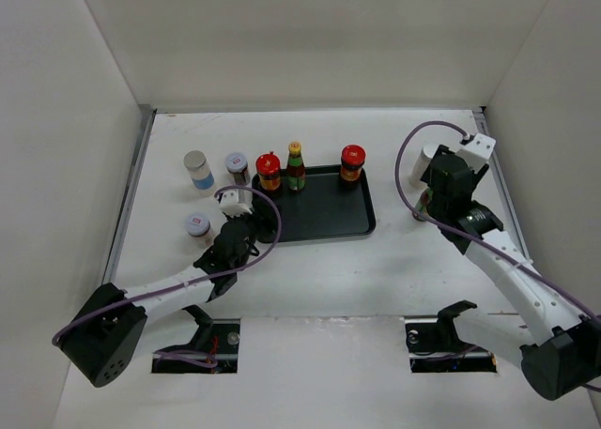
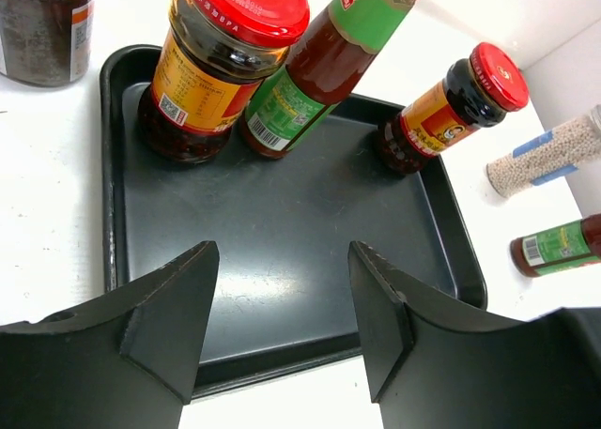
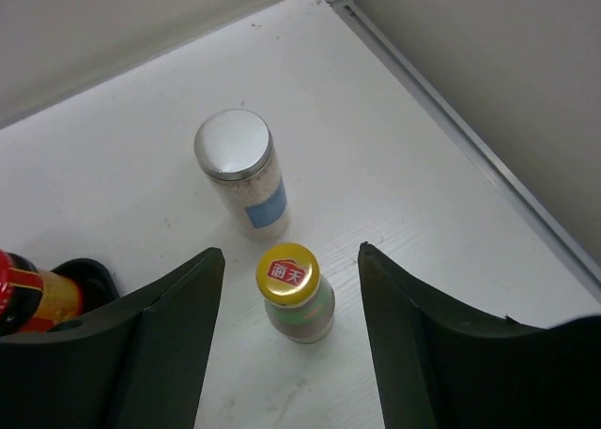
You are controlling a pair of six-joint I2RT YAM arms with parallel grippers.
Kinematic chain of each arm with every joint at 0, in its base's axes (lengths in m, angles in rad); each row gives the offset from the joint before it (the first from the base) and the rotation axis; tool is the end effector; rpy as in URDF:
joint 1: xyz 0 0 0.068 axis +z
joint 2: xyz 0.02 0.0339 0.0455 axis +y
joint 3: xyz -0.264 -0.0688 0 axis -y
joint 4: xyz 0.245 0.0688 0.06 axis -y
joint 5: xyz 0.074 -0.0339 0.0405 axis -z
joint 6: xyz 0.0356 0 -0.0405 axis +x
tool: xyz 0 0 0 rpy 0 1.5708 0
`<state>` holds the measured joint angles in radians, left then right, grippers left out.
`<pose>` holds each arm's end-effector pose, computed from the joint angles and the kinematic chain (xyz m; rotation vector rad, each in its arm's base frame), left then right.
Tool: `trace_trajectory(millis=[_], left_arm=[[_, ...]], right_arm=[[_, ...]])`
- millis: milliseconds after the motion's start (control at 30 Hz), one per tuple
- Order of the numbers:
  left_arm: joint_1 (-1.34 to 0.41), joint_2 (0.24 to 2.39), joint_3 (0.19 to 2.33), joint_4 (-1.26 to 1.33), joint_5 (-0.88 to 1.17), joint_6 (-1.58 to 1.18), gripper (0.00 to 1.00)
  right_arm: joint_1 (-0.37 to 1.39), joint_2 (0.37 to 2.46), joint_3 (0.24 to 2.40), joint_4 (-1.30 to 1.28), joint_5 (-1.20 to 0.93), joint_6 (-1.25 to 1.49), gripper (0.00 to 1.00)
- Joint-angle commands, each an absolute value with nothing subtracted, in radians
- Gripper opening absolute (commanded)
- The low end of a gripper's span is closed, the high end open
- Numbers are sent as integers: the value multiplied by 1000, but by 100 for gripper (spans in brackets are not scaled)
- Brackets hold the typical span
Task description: Organize the condiment bottles
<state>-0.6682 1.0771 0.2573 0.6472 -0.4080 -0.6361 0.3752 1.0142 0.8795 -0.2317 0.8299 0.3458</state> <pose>0.1744 -0.1197 0.1895 -0.2749 1.7459 -0.6022 0.2170 0.0572 0.3291 0.5032 1.7543 -0.2965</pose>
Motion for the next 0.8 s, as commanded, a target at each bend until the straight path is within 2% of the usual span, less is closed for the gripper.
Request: trace_trajectory(millis=[0, 133, 333, 767], left_arm=[[-662, 1066, 279, 698, -422, -621, 56], [-650, 1040, 273, 695, -403, -630, 56], [-645, 1052, 273, 695, -396, -640, 56], [-622, 1069, 270, 701, -385, -652, 56]], right_arm=[[352, 1018, 888, -239, 847, 356, 65], [347, 1063, 897, -249, 740, 380, 62], [318, 1115, 900, -247, 692, 393, 60], [286, 1195, 900, -244, 693, 411, 50]])
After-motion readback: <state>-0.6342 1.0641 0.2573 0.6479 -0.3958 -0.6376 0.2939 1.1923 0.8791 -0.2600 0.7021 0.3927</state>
